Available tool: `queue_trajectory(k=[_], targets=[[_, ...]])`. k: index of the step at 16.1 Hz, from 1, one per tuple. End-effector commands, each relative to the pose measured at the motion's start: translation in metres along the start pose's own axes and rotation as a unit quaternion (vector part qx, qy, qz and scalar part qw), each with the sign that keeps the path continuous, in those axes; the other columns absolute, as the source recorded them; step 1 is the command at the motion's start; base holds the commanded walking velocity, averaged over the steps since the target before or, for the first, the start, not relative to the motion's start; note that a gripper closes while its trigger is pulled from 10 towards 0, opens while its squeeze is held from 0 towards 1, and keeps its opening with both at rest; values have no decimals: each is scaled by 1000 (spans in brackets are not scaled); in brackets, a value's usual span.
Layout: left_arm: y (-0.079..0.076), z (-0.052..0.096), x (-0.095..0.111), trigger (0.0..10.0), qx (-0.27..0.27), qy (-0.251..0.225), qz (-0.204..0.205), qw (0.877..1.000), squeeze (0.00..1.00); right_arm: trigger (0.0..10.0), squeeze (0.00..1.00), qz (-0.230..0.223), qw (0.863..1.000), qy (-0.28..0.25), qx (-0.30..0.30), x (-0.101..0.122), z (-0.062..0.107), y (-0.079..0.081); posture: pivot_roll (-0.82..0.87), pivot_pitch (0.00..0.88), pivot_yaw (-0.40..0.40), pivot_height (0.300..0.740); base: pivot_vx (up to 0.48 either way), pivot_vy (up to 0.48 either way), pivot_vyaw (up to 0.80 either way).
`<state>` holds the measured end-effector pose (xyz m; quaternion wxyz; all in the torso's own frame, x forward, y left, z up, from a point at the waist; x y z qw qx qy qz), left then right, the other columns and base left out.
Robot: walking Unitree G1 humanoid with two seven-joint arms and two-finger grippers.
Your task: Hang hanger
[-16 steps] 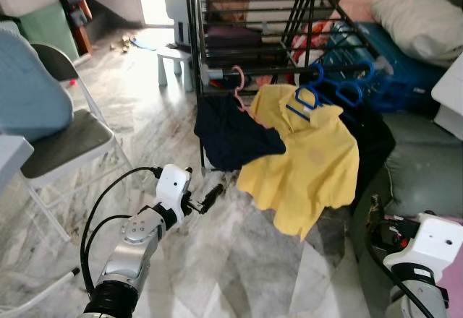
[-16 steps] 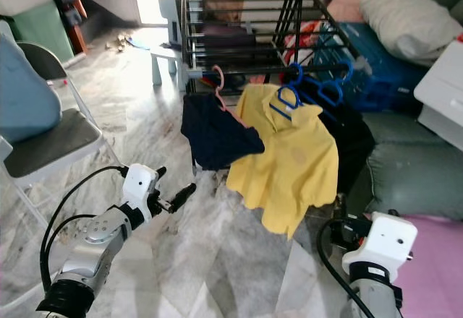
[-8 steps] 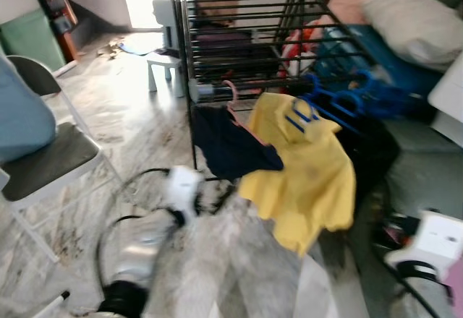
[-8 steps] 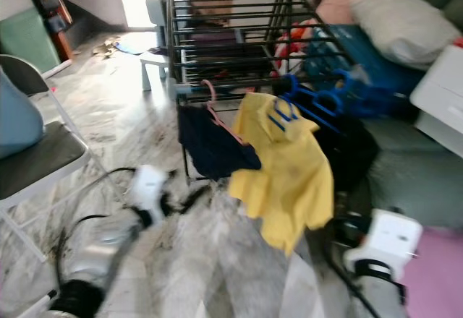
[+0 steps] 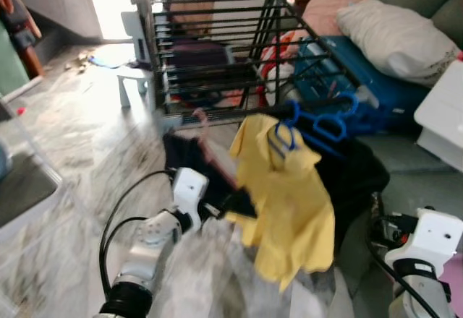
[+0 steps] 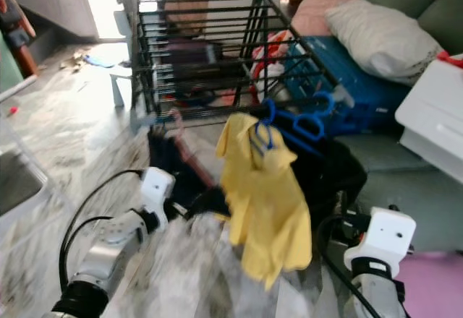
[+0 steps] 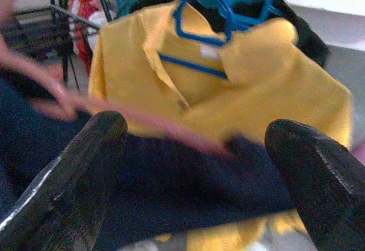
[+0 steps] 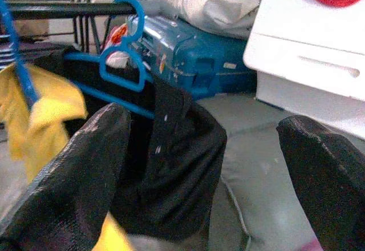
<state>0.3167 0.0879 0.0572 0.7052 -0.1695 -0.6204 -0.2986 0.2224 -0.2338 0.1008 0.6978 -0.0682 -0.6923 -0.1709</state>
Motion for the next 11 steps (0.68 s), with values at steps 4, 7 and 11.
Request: queue_trajectory(k=[4, 7, 11], targets=[[11, 5, -1, 10000, 10, 5, -11, 1000, 0, 10000, 0, -3, 1000, 0, 15, 0, -2, 9, -49, 0, -23, 740, 480, 0, 0], [9, 5, -3, 10000, 6, 10, -13, 1000, 0, 10000, 0, -1, 1000, -1, 14, 1, -2, 9, -50, 0, -22, 740, 480, 0, 0], [11, 3, -3, 10000, 8, 14, -9, 1000, 0, 10000, 0, 13, 1000, -1, 5, 3, -5, 4, -54, 0, -20, 740, 432, 0, 0]])
Point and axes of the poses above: a point about 5 cm out from each wrist's last joint towards the gripper, its own z axis pointing back from the gripper into the wrist, its own x axis along the axis of the wrist's last joint, y = z × x, the point moved 3 cm from there along -z, pointing out of the wrist towards the gripper, and after that the axes turned 10 degrees about -z, right-handed, at the moved point
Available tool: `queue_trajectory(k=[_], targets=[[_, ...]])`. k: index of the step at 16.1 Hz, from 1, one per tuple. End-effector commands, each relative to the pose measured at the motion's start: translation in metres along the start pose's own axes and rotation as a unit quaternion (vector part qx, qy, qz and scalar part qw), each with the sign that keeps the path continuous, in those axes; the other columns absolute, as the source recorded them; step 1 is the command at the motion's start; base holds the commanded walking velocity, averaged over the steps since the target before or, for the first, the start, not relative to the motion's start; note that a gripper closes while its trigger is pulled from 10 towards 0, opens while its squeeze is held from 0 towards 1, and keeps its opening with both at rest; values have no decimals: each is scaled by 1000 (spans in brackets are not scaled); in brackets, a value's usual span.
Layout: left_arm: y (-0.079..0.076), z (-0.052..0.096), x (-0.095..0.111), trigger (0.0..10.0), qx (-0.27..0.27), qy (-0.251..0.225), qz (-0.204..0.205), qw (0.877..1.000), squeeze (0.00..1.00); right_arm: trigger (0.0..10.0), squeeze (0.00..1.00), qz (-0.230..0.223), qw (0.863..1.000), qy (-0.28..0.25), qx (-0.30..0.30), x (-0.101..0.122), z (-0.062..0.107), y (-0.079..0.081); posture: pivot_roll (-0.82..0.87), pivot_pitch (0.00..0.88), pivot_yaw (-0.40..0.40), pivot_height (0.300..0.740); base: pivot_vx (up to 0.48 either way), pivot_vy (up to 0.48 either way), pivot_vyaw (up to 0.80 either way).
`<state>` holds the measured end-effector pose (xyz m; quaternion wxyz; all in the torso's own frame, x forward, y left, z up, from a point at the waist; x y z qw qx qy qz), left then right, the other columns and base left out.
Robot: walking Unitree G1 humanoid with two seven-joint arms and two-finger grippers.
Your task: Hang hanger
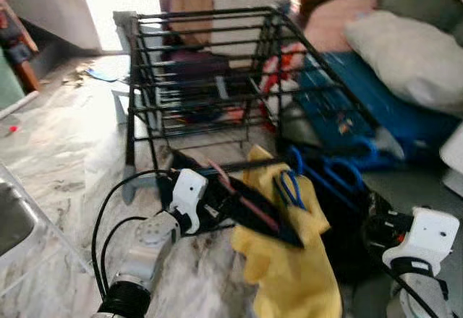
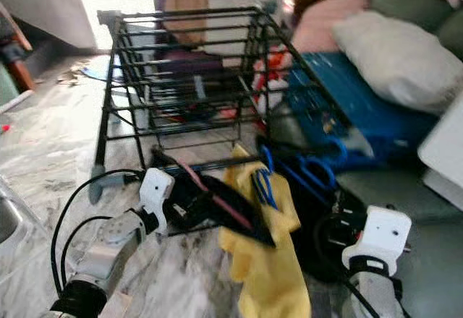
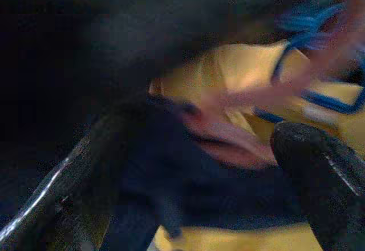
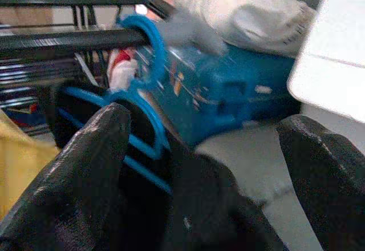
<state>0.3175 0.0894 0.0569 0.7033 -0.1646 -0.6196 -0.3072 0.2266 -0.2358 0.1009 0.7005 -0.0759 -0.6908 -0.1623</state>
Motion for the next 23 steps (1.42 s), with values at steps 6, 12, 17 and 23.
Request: queue_trajectory(k=[6, 12, 17, 23], targets=[[11, 4, -6, 10000, 13, 20, 8, 1000, 0, 10000, 0, 33, 999, 31, -8, 0, -3, -21, -59, 0, -15, 740, 0, 0, 0], [13, 4, -8, 10000, 13, 27, 9, 1000, 0, 10000, 0, 47, 990, 125, 39, -16, -3, -53, -52, 0, -7, 740, 0, 0, 0], [18, 6, -5, 10000, 8, 27, -22, 999, 0, 10000, 0, 67, 980, 143, 121, -6, -28, -55, -34, 0, -6, 740, 0, 0, 0], [29, 34, -11, 10000, 59, 39, -40, 997, 0, 10000, 0, 44, 986, 127, 98, -14, -20, -40, 2, 0, -24, 740, 0, 0, 0]])
Point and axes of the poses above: a point about 5 cm out from each wrist's last joint towards the gripper, its own z axis pointing back from the gripper into the wrist, its own x axis along the axis of the wrist's last joint, y = z × x, the point moved 3 cm from there along -z, pointing out of the wrist towards the gripper, and after that the axes turned 10 degrees about -z, right-handed, at the moved point
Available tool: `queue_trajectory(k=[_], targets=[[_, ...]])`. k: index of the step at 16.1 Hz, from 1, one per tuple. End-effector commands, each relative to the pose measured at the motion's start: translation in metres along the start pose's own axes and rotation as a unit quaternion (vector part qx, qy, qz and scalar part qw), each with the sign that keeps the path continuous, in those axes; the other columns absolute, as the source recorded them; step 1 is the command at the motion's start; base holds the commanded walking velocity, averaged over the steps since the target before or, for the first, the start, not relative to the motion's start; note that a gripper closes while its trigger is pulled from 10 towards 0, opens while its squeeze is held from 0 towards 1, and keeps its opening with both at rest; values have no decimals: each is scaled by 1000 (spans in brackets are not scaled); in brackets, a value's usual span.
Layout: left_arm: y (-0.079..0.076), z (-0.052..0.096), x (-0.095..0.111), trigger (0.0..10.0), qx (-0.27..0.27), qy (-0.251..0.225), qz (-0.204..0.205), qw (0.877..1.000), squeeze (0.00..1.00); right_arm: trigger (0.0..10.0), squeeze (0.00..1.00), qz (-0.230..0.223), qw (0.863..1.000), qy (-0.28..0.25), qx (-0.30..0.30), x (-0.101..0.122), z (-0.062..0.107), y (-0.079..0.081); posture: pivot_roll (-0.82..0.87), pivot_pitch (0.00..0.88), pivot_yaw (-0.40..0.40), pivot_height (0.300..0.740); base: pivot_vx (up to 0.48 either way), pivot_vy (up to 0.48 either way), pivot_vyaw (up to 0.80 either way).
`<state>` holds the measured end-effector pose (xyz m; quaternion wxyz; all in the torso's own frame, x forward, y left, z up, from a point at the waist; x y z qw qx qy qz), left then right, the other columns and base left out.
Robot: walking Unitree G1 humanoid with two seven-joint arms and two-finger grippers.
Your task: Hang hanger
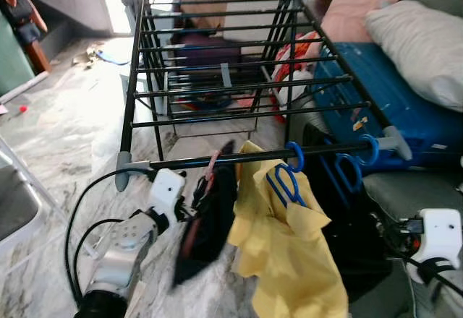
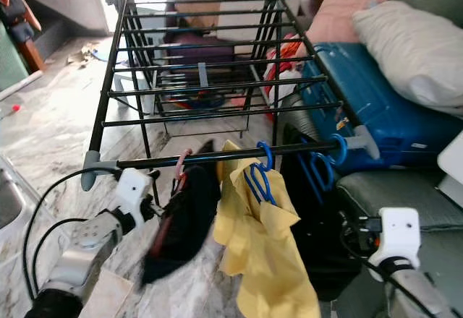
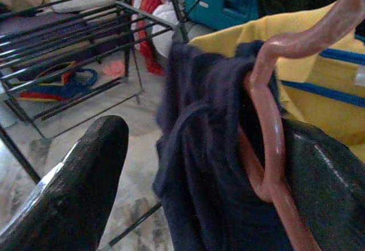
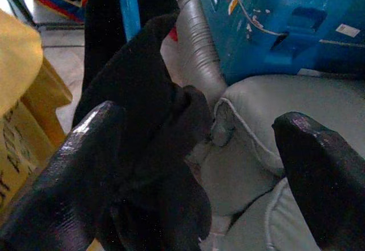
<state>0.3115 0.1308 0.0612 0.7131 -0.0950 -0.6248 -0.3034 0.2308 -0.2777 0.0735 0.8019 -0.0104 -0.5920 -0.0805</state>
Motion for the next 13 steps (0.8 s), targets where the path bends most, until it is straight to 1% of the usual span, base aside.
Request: queue_trajectory(k=[1, 2, 3, 5, 6, 11, 13], targets=[[0, 3, -8, 10000, 5, 20, -3, 1000, 0, 10000, 0, -1, 999, -41, -8, 14, 2, 5, -2, 0, -21, 740, 0, 0, 0], [0, 2, -8, 10000, 4, 20, -2, 1000, 0, 10000, 0, -12, 998, -57, -17, 18, 3, 10, -6, 0, -19, 740, 0, 0, 0], [-2, -1, -7, 10000, 3, 20, -1, 1000, 0, 10000, 0, -14, 998, -67, -16, 20, 5, 16, -9, 0, -19, 740, -300, 0, 0], [-5, -5, -5, 10000, -3, 18, -1, 1000, 0, 10000, 0, -14, 998, -66, -13, 17, 6, 23, -15, 0, -16, 740, -298, 0, 0], [-6, -7, -3, 10000, -8, 16, -5, 1000, 0, 10000, 0, -14, 998, -63, -14, 14, 7, 24, -22, 0, -13, 740, -300, 0, 0], [-5, -9, -3, 10000, -5, 18, -7, 1000, 0, 10000, 0, -14, 997, -72, -23, 18, 6, 24, -19, 0, -15, 740, -277, 0, 0], [-5, -10, -2, 10000, -7, 16, -10, 1000, 0, 10000, 0, -13, 997, -76, -25, 19, 6, 24, -19, 0, -13, 740, -120, 0, 0]])
Point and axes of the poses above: a point about 5 cm out from each wrist's last joint towards the gripper, its own z axis pointing back from the gripper into the wrist, its own x axis along the axis of the wrist's last joint, y = z × x, the point moved 3 cm from there along -z, pointing out of the wrist towards the gripper, and after that the axes turned 10 degrees about -z, right-handed, at the moved point
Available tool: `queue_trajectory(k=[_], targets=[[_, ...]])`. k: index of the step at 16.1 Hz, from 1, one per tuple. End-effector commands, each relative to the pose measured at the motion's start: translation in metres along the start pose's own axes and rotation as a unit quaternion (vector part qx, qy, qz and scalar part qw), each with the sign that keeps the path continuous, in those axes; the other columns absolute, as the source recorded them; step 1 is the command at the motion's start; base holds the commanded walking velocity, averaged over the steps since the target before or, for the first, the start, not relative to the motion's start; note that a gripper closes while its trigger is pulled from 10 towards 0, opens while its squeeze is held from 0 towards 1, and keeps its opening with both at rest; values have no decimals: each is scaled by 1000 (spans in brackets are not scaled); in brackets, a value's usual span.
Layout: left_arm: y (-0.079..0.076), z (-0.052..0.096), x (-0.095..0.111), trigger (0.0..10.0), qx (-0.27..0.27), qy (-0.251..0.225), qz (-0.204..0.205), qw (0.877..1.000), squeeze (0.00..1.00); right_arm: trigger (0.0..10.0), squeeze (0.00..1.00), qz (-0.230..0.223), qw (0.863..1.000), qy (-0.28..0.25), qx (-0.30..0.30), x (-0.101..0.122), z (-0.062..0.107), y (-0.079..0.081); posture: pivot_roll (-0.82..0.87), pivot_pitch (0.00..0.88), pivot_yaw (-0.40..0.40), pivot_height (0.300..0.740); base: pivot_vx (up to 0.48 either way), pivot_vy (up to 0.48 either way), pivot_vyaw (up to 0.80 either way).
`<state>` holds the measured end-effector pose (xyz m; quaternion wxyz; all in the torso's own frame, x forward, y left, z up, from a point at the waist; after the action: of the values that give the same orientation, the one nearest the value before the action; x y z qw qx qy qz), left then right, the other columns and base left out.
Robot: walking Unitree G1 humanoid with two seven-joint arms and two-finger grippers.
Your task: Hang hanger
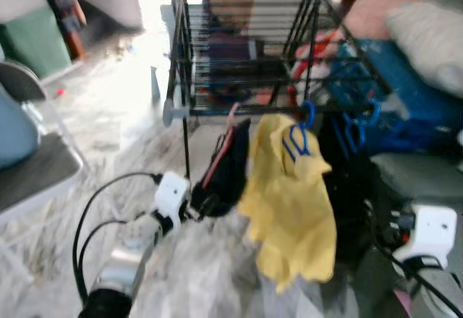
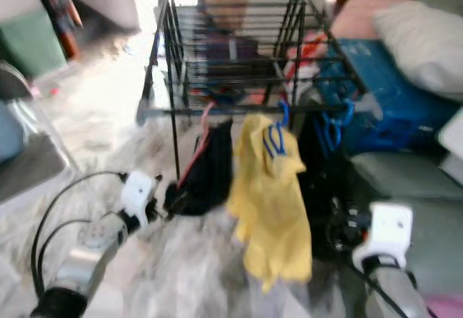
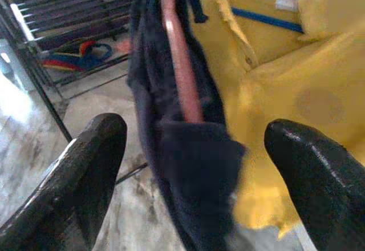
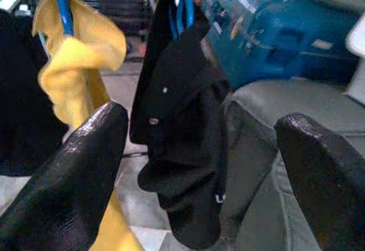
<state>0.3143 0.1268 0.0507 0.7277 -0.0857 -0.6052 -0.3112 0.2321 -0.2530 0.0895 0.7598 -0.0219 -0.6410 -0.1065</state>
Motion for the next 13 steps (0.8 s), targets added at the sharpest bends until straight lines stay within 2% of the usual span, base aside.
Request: queue_trajectory(k=[1, 4, 6, 7, 11, 13], targets=[[1, -4, 7, 10000, -3, -11, -6, 1000, 0, 10000, 0, 6, 1000, -14, -6, 8, -1, -2, -21, 0, -11, 740, 0, 0, 0], [9, -13, 18, 10000, -4, -28, 4, 1000, 0, 10000, 0, -5, 1000, -13, -8, 4, 1, 3, -30, 0, -10, 740, 0, 0, 0], [3, -18, 24, 10000, -27, -38, 18, 999, 0, 10000, 0, 2, 1000, -8, -2, 2, 2, 4, -38, 0, -6, 740, 0, 0, 0], [-2, -19, 26, 10000, -41, -45, 26, 998, 0, 10000, 0, 4, 1000, -9, -3, 3, 1, 4, -39, 0, -4, 740, 251, 0, 656], [-3, -21, 27, 10000, -47, -52, 43, 997, 0, 10000, 0, 4, 1000, -7, 3, 3, 0, 6, -39, 0, -2, 740, 341, 0, 498], [-5, -21, 27, 10000, -53, -52, 44, 996, 0, 10000, 0, 7, 1000, -8, 0, 3, -1, 6, -40, 0, -2, 740, 373, 0, 0]])
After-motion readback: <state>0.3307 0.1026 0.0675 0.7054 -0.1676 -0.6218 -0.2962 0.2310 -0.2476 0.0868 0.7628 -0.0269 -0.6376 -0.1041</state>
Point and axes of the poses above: a point about 5 cm out from each wrist's last joint towards the gripper, its own z axis pointing back from the gripper into the wrist, its own x axis along the axis of the wrist's last joint, y = z × x, the point moved 3 cm from there along -z, pointing out of the wrist towards the gripper, and after that the axes turned 10 degrees about -z, right-handed, at the moved point
